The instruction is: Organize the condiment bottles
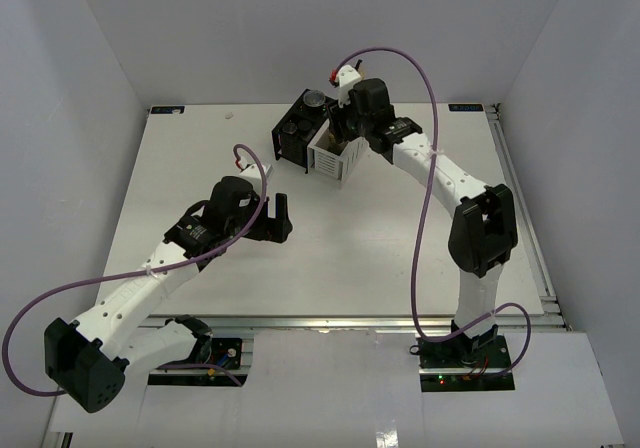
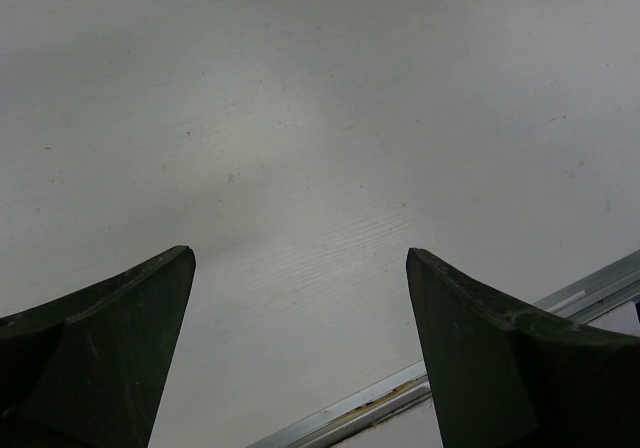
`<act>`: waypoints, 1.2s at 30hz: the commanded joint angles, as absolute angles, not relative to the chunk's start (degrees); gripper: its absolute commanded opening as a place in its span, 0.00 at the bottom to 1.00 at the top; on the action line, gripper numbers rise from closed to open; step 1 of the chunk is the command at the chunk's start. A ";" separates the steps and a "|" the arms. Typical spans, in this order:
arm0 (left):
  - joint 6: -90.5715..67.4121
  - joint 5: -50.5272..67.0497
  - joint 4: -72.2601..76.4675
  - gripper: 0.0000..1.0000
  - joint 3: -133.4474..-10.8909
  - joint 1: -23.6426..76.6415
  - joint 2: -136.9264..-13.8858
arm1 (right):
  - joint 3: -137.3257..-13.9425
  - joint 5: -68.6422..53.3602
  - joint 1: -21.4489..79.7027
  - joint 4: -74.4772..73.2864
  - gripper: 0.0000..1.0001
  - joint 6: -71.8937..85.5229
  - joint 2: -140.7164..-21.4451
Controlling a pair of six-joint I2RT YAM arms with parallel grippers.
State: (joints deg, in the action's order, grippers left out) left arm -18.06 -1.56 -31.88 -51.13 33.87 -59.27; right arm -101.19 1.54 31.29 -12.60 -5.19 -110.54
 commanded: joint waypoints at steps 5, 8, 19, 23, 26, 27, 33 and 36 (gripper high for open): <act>-17.40 -2.28 -32.22 0.98 -50.80 33.98 -58.73 | -100.10 7.26 33.49 -3.90 0.10 -5.73 -112.11; -17.33 -2.27 -32.26 0.98 -50.82 33.93 -58.87 | -98.69 7.42 33.66 -2.52 0.12 -5.24 -112.60; -17.40 -2.02 -31.99 0.98 -50.63 33.93 -58.07 | -95.64 9.14 33.75 -0.70 0.44 -4.89 -113.84; -17.41 -2.11 -32.07 0.98 -50.71 34.01 -58.46 | -95.10 9.70 33.67 -0.70 0.65 -4.84 -113.63; -17.51 -2.12 -32.06 0.98 -50.71 33.94 -58.54 | -95.48 9.83 33.75 -0.75 0.76 -4.91 -113.41; -17.62 -2.17 -31.95 0.98 -50.71 33.99 -58.54 | -95.64 9.78 33.75 -1.02 0.78 -4.86 -113.09; -18.29 -1.88 -32.11 0.98 -52.25 34.01 -58.81 | -96.24 11.52 33.75 -3.98 0.81 -5.46 -109.28; -18.80 -3.06 -33.89 0.98 -54.86 34.01 -59.40 | -96.07 12.12 33.75 -7.11 0.86 -5.97 -105.39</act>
